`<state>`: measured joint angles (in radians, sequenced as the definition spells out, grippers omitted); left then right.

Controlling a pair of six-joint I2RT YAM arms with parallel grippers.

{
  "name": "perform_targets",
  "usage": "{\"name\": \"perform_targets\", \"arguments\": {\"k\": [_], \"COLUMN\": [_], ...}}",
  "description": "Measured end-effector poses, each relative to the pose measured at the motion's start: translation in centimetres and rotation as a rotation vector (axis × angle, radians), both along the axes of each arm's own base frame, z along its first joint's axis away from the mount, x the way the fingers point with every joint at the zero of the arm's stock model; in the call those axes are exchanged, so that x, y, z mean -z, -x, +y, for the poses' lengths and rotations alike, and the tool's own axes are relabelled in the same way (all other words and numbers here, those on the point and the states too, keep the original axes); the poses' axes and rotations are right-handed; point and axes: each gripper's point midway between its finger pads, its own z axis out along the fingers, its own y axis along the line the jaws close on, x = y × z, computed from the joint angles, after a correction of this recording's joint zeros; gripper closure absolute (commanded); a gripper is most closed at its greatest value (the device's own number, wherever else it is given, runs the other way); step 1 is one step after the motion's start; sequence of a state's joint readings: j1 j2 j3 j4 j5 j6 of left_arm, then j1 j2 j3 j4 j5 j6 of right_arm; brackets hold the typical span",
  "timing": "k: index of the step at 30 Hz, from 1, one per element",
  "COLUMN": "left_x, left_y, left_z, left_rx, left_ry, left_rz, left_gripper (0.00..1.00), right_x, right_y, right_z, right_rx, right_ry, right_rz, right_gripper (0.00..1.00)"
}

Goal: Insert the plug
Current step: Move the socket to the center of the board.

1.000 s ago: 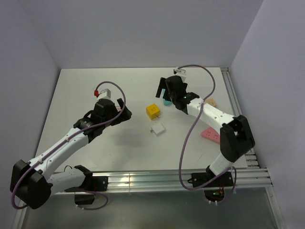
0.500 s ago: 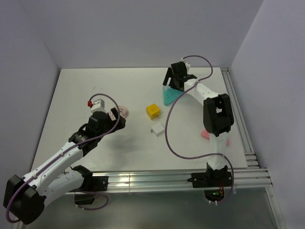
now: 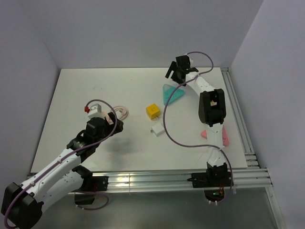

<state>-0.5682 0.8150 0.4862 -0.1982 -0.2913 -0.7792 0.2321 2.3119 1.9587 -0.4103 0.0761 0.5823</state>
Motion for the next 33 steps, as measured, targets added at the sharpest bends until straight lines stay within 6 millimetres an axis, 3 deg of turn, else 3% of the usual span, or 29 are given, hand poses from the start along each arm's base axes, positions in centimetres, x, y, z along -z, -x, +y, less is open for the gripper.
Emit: {"name": "perform_targets", "arguments": {"k": [3, 7, 17, 20, 23, 30, 33], "left_x": [0.3, 0.5, 1.0, 1.3, 1.1, -0.7, -1.3], "left_y": [0.1, -0.2, -0.6, -1.0, -1.8, -4.6, -5.5], "left_z": [0.2, 0.2, 0.0, -0.3, -1.0, -3.3, -4.1], "left_rx": [-0.005, -0.014, -0.013, -0.009, -0.002, 0.024, 0.042], "left_ry": [-0.006, -0.013, -0.021, -0.038, -0.042, -0.025, -0.028], "left_rz": [0.004, 0.006, 0.013, 0.036, 0.046, 0.035, 0.033], "left_gripper": [0.01, 0.01, 0.01, 0.00, 0.00, 0.00, 0.00], "right_x": [0.3, 1.4, 3.9, 4.3, 4.6, 4.8, 4.7], "right_y": [-1.1, -0.9, 2.9, 5.6, 9.7, 18.0, 20.6], "right_z": [0.5, 1.6, 3.9, 5.0, 6.1, 8.0, 8.2], "right_rx": [-0.019, -0.068, -0.213, -0.258, -0.314, -0.416, -0.440], "right_ry": [-0.022, -0.053, -0.092, -0.088, -0.062, -0.043, -0.043], "right_rz": [0.006, 0.043, 0.184, 0.216, 0.263, 0.306, 0.308], "right_gripper": [0.09, 0.12, 0.16, 0.17, 0.17, 0.17, 0.17]}}
